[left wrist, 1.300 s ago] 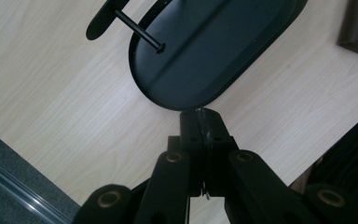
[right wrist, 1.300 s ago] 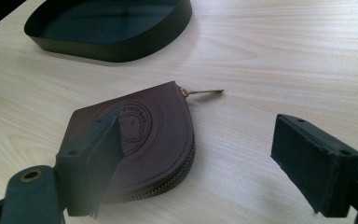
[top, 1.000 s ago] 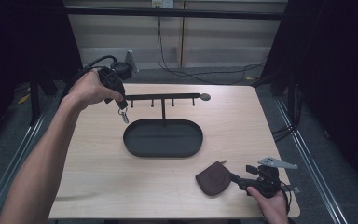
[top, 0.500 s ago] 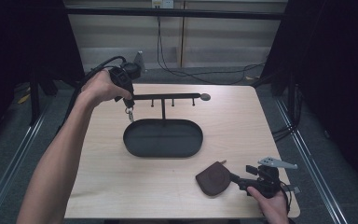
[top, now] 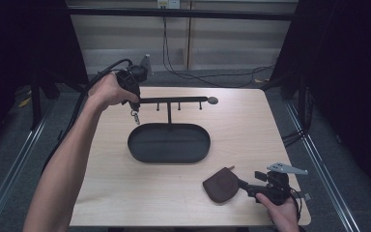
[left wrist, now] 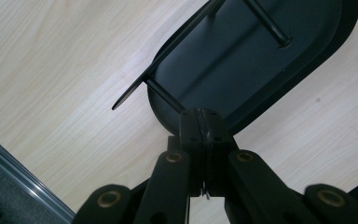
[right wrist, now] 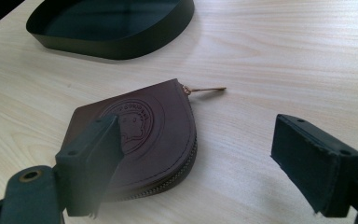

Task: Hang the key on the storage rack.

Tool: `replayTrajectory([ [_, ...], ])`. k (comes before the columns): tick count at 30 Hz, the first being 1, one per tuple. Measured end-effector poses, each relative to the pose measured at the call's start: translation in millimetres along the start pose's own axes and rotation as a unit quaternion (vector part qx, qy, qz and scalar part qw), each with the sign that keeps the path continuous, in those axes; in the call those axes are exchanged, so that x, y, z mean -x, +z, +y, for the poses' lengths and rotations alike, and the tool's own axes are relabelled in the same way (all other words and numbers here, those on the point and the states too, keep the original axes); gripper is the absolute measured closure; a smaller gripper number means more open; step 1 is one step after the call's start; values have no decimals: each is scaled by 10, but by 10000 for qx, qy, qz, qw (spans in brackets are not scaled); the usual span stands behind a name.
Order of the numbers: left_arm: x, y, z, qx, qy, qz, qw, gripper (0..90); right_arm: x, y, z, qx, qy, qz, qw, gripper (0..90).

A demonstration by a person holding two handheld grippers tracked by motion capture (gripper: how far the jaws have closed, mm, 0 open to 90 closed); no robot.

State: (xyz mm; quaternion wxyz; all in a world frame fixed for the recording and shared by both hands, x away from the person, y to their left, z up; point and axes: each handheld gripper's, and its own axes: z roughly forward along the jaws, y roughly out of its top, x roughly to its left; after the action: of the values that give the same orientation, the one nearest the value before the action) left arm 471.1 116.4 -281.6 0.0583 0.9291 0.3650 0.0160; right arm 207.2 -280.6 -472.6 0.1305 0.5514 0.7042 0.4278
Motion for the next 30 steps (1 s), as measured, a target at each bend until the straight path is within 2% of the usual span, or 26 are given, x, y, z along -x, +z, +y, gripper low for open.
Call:
replayTrajectory([
  [4,-24,2,6,26,58,-8,10000,894,-1,-2,-1,8,-12,4,10000,158],
  [5,-22,3,6,58,3,14,10000,893,1,0,0,4,-3,3,10000,158],
  [11,-61,15,5,107,-26,-9,9999,892,-1,-4,-2,14,-10,3,10000,159],
  [12,-63,22,-3,151,-109,-34,9998,891,1,-5,-2,15,0,2,10000,159],
  [16,-76,49,-9,148,-92,-49,9998,887,0,0,0,-2,4,8,10000,159],
  [21,-69,51,-9,184,-134,47,9997,862,3,2,3,-16,16,-12,10000,159],
  [26,-117,37,-76,287,-144,-87,9994,832,2,17,7,-34,22,-12,10000,159],
  [28,-152,40,-120,312,-247,-98,9992,809,5,20,8,-63,36,-18,10000,159],
  [30,-181,36,-173,466,-371,-164,9981,773,4,21,10,-76,48,-14,10000,159],
])
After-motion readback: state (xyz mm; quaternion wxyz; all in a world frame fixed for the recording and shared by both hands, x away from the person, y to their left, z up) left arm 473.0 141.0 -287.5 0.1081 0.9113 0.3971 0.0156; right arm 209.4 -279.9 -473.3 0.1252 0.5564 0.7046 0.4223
